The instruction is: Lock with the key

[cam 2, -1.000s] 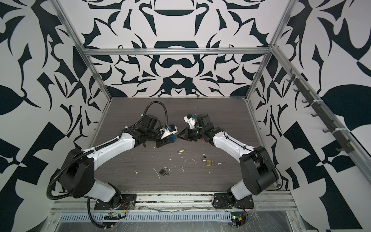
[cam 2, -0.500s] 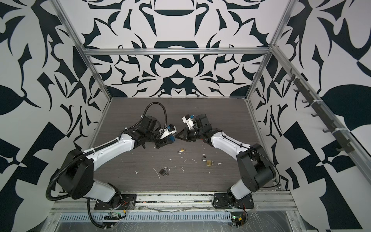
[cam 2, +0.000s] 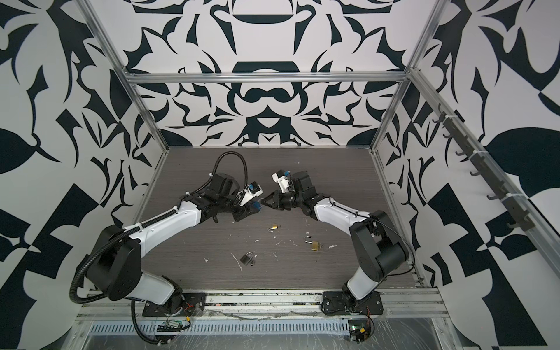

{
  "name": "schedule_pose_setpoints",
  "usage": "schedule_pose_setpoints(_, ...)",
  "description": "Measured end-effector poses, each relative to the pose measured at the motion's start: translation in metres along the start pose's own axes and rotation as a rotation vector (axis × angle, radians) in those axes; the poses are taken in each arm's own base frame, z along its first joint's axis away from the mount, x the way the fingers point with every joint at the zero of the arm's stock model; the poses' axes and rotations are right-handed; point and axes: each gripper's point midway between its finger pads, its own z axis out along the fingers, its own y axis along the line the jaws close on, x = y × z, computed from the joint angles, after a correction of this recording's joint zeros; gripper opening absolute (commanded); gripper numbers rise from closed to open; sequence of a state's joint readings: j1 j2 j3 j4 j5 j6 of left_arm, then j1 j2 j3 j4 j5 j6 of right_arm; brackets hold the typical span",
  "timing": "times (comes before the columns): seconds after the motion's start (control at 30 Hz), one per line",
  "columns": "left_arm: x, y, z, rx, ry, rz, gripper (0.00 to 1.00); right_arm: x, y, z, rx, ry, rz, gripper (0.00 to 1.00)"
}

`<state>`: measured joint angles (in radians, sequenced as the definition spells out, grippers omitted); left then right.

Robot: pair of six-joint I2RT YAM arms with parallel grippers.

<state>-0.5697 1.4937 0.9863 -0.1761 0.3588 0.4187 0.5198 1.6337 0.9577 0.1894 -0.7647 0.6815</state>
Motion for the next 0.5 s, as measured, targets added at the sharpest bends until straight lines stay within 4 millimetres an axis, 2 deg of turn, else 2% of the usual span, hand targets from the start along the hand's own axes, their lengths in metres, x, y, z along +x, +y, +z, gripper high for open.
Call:
schedule_pose_setpoints(0.27,-0.004,0.009,0.000,-0.003,-0.036,-0.046,0.00,-0.010,0.003,0.004,-0.010,-0.036,-0.035,0.00)
schedule_pose_setpoints(0.5,0.000,0.016,0.009,-0.001,-0.025,-0.087,0.00,-0.014,-0.008,0.011,0.013,-0.052,-0.035,0.00)
